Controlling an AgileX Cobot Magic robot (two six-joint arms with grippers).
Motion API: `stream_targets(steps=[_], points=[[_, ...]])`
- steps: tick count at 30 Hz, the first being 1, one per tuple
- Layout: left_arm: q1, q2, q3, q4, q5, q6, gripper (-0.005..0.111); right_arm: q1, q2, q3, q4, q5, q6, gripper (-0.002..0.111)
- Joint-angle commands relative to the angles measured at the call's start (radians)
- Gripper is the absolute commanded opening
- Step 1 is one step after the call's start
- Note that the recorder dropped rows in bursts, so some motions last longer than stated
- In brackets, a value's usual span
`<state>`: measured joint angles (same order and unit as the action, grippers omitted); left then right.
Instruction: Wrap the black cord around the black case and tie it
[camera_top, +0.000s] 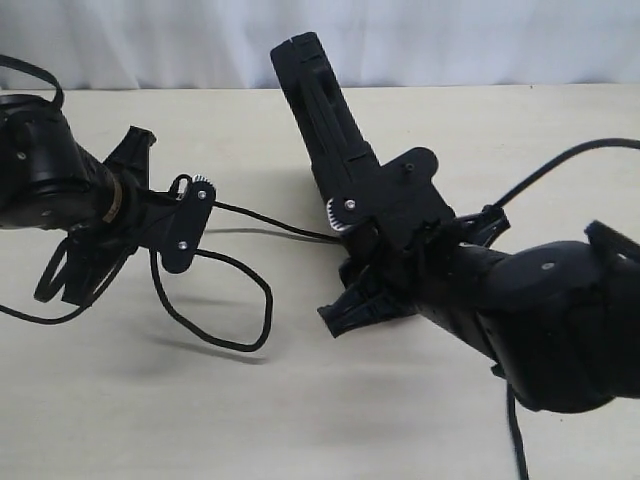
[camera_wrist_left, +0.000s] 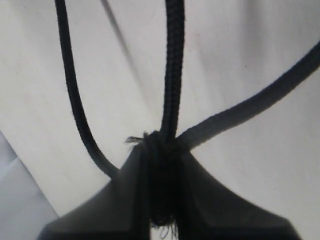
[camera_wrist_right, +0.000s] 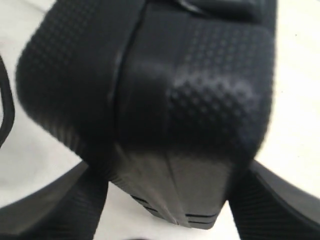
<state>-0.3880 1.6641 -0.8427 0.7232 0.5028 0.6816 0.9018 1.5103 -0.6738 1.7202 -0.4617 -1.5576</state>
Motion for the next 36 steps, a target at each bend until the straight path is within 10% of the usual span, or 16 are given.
stream_targets(steps=[1, 22, 36], points=[[-0.006, -0.007, -0.046, -0.002, 0.020, -0.106, 0.000, -0.004, -0.049, 0.063, 0.024, 0.055, 0.010, 0.004], [-0.003, -0.007, -0.102, -0.028, 0.038, -0.261, 0.000, -0.004, -0.184, 0.026, 0.024, -0.038, -0.077, 0.004], [0.126, -0.007, -0.159, -0.194, 0.008, -0.264, 0.000, -0.004, -0.247, 0.161, 0.024, 0.096, -0.015, 0.004]])
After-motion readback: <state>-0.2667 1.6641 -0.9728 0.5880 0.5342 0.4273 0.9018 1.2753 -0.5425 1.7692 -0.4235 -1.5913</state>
